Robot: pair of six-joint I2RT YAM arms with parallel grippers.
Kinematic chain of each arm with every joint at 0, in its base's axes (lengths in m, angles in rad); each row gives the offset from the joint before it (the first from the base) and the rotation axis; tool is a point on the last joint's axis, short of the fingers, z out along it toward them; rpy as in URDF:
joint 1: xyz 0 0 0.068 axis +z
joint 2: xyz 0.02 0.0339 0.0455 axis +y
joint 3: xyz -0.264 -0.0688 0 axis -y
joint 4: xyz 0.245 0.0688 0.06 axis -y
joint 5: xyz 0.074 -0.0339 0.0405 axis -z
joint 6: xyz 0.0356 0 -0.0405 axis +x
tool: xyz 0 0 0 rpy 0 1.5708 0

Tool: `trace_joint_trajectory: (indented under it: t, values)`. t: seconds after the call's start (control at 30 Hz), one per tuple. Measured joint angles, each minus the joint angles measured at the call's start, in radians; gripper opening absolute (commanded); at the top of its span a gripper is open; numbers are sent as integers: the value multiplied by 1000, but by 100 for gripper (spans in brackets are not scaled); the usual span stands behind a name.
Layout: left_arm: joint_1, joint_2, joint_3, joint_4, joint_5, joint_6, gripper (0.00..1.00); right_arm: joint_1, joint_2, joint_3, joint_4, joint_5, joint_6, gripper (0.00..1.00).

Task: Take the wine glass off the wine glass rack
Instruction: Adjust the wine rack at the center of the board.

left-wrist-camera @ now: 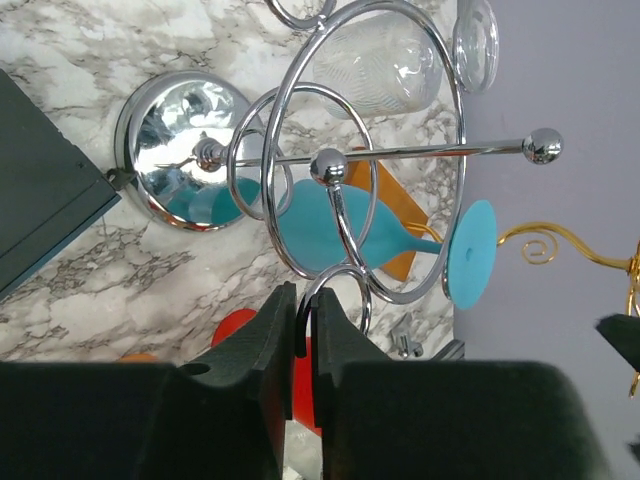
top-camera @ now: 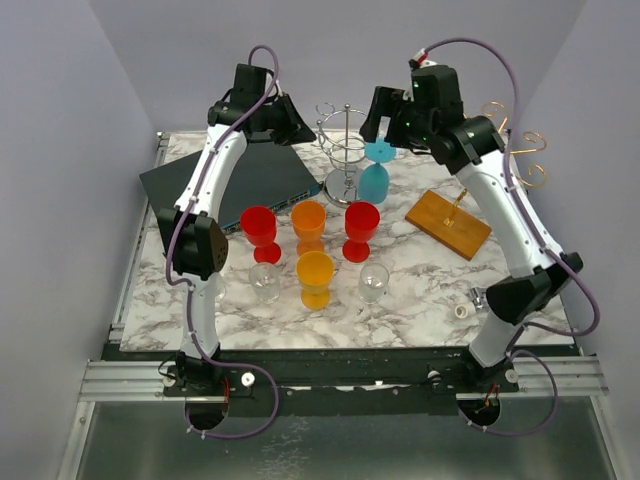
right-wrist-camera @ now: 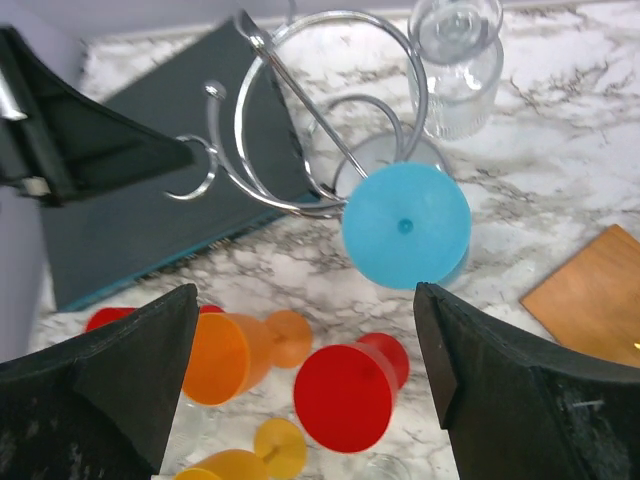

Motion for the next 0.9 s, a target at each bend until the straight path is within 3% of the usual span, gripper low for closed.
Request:
trace_joint_trajectory:
  t: [0.13, 0.27, 0.4, 0.6, 0.9]
  values:
    - [1, -51, -105, 51, -6, -73, 28, 0, -114, -79, 98, -2, 70, 94]
    - [5, -88, -179, 106, -24, -142, 35, 0, -251, -262, 219, 9, 148, 94]
    - [8, -102, -199, 129, -29, -174, 43, 0, -355, -400, 294, 22, 205, 94]
    - [18, -119, -203, 164, -52, -192, 47, 0, -520, -552, 391, 23, 289, 93]
    - [16, -125, -203, 174, -54, -199, 50, 0, -770, -800, 443, -19, 429, 74]
